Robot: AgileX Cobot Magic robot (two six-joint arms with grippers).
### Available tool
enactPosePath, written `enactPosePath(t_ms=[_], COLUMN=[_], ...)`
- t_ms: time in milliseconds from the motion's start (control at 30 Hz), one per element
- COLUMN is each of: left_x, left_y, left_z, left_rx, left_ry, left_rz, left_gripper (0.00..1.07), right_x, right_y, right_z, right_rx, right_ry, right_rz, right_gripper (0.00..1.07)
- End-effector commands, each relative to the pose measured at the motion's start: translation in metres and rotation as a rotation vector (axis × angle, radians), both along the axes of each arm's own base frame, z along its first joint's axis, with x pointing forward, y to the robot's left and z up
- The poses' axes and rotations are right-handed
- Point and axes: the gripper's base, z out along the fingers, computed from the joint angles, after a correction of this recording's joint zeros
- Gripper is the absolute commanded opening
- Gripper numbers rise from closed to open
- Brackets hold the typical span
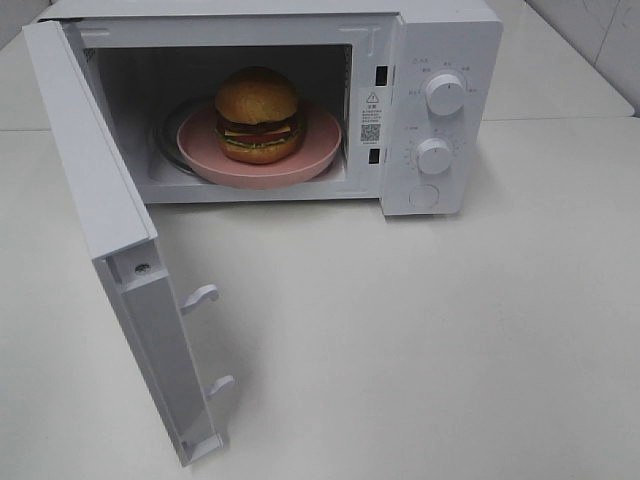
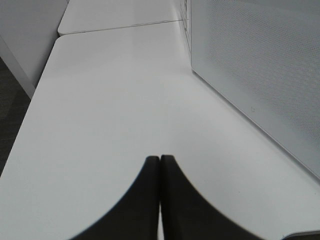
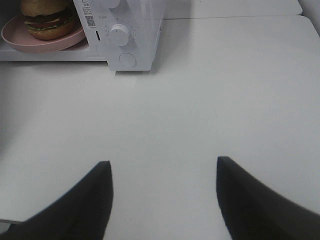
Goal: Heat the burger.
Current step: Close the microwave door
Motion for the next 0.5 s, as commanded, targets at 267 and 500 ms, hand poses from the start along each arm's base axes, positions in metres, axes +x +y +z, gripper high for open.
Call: enactPosePath(t_ms=[267, 500], left_x=[-0.004, 0.01], left_y=[-0.002, -0.002], left_z=[0.009, 0.024], left_rx=[-0.028, -0.002], left_ry=[-0.084, -0.288], left_rz=[-0.021, -0.028], left_gripper=[0.0, 0.0], right_x=[-0.003, -0.003], right_y=[0.0, 0.0], right_z=[0.001, 0.001], right_rx=[0.002, 0.002], right_ry=[-0.036, -0.036], right_rz=[0.005, 0.005], right_gripper=[0.58, 0.58])
